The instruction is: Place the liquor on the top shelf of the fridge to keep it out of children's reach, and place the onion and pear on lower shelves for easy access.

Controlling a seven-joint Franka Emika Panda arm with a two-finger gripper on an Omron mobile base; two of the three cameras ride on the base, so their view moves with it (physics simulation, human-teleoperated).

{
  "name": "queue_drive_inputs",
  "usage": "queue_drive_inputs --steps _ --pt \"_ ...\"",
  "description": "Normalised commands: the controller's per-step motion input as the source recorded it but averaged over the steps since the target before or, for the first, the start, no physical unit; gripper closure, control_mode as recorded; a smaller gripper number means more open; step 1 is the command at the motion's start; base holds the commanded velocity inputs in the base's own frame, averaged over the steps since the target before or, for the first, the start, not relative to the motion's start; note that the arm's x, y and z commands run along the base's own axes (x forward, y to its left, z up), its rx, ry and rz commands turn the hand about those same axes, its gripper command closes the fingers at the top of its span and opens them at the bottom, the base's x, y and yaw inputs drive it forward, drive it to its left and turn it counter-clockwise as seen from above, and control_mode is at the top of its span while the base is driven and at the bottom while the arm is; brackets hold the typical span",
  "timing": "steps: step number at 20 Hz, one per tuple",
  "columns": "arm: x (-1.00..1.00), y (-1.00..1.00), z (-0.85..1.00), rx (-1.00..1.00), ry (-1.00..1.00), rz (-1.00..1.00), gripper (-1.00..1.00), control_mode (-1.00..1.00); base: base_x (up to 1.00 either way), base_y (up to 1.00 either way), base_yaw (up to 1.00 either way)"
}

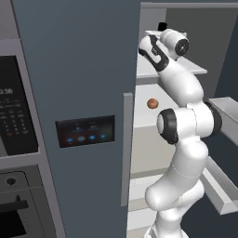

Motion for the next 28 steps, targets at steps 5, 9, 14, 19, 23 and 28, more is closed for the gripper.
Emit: queue_drive_inputs --steps 5,9,14,19,23,28 --pt "-0.01 -0.01 0.0 -0.01 0.07 0.01 -1.0 -1.0 0.0 0.0 0.0" --pt "-0.16 0.0 0.0 -0.05 0.09 0.01 -1.0 -1.0 0.0 0.0 0.0" --pt "-0.22 0.0 0.0 -0.08 0.13 0.0 -1.0 -1.0 0.0 0.0 0.0" --pt "-0.02 0.11 0.0 -0.09 0.11 0.0 -1.0 -1.0 0.0 0.0 0.0" --pt "0.0 0.09 0.0 -0.06 0.08 0.0 -1.0 -1.0 0.0 0.0 0.0" --pt "-0.03 0.09 0.0 -0.04 0.01 0.0 -1.0 -1.0 0.0 0.0 0.0"
